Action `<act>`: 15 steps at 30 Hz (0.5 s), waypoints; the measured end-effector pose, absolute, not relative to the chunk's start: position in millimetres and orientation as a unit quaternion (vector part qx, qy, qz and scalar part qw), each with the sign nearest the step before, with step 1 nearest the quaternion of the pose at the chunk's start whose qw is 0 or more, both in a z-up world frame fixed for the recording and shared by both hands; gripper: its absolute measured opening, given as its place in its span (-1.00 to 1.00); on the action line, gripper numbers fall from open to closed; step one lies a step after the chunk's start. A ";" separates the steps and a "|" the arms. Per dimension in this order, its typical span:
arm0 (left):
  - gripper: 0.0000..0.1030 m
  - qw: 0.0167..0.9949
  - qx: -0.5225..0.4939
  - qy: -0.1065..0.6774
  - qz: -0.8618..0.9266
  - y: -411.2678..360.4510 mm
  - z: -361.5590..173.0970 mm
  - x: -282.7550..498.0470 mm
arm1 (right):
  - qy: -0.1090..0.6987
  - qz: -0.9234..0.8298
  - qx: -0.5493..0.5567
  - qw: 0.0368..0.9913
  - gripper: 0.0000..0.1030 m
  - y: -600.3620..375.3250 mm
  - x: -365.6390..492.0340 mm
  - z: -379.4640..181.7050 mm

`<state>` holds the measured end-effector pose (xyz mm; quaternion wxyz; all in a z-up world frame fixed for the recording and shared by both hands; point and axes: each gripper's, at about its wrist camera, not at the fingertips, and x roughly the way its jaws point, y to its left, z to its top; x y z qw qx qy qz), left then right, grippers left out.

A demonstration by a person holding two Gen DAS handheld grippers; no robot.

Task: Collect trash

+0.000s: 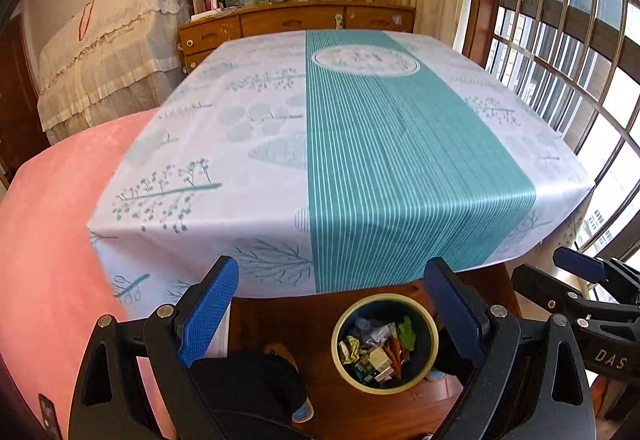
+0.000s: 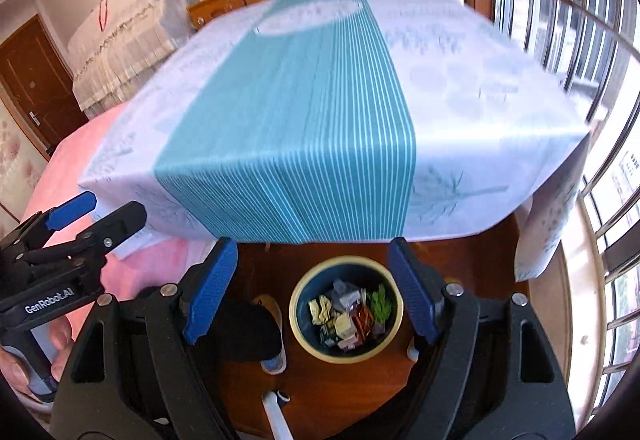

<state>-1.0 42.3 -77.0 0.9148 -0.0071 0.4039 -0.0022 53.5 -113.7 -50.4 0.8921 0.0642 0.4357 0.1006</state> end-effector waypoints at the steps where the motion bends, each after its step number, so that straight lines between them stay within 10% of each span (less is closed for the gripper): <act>1: 0.85 0.916 -0.009 0.400 -0.002 40.7 -72.2 -2.6 | 0.428 0.101 0.064 0.896 0.47 -112.8 51.3 -43.3; 15: 0.85 0.930 -0.033 0.367 0.018 28.2 -55.1 -35.1 | 0.364 0.093 0.051 0.925 0.48 -109.0 23.3 -6.2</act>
